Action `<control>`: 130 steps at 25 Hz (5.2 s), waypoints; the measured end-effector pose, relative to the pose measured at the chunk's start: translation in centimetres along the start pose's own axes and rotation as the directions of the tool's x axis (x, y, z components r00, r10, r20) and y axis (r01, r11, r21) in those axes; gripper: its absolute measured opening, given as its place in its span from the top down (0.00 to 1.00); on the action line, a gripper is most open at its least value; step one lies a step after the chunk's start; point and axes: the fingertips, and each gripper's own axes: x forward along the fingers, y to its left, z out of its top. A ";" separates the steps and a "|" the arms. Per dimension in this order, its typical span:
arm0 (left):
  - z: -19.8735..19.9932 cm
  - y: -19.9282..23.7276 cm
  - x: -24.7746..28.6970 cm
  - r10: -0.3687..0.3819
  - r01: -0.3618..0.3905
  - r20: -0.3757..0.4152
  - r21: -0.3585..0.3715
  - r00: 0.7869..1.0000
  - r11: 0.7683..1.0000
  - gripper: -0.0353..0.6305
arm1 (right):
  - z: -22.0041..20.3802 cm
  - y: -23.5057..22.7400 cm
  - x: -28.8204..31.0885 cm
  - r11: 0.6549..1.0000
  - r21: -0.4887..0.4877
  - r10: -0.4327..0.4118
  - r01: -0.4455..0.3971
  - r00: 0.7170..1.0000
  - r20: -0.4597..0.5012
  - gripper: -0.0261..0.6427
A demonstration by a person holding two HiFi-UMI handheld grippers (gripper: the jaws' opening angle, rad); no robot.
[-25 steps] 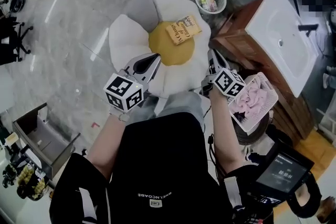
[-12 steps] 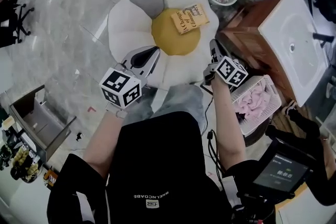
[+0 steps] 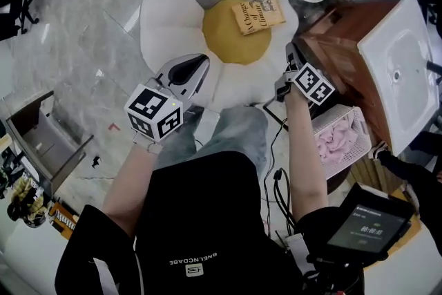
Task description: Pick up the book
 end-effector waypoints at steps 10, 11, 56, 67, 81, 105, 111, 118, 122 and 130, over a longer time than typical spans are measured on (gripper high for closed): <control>-2.1 1.9 1.2 0.013 -0.015 -0.047 -0.045 0.999 0.999 0.92 | -1.7 -3.4 3.7 0.998 0.059 -0.021 0.025 0.998 -0.062 0.84; -2.5 2.1 1.6 0.016 -0.018 -0.051 -0.049 0.999 0.999 0.92 | -2.0 -4.1 4.2 0.998 0.065 -0.022 0.027 0.997 -0.071 0.82; -20.4 13.7 14.7 0.084 -0.111 -0.127 -0.224 0.988 0.968 0.92 | -9.9 -24.2 26.4 0.926 0.376 0.118 -0.044 0.977 -0.176 0.59; -24.0 16.3 17.0 0.095 -0.129 -0.144 -0.247 0.985 0.961 0.92 | -11.6 -27.5 31.2 0.906 0.419 0.145 -0.055 0.972 -0.186 0.58; -26.3 17.8 17.6 0.116 -0.162 -0.176 -0.271 0.977 0.949 0.92 | -12.0 -29.8 34.1 0.830 0.549 0.169 -0.100 0.983 -0.076 0.58; -27.5 17.1 18.3 0.120 -0.166 -0.174 -0.283 0.977 0.945 0.92 | -10.6 -29.8 33.6 0.743 0.613 0.275 -0.268 0.958 0.086 0.59; -27.8 16.4 18.4 0.120 -0.166 -0.167 -0.296 0.979 0.941 0.92 | -10.2 -28.8 33.4 0.751 0.584 0.326 -0.309 0.942 0.078 0.59; -27.7 16.5 18.3 0.120 -0.163 -0.158 -0.299 0.980 0.940 0.92 | -10.1 -28.7 32.8 0.734 0.581 0.368 -0.352 0.925 0.097 0.59; -28.2 16.5 18.3 0.118 -0.163 -0.163 -0.302 0.980 0.939 0.92 | -9.9 -28.3 32.7 0.742 0.549 0.402 -0.385 0.911 0.094 0.59; -28.0 16.5 18.3 0.121 -0.163 -0.150 -0.313 0.981 0.936 0.92 | -9.6 -26.4 34.5 0.786 0.513 0.388 -0.344 0.921 0.023 0.59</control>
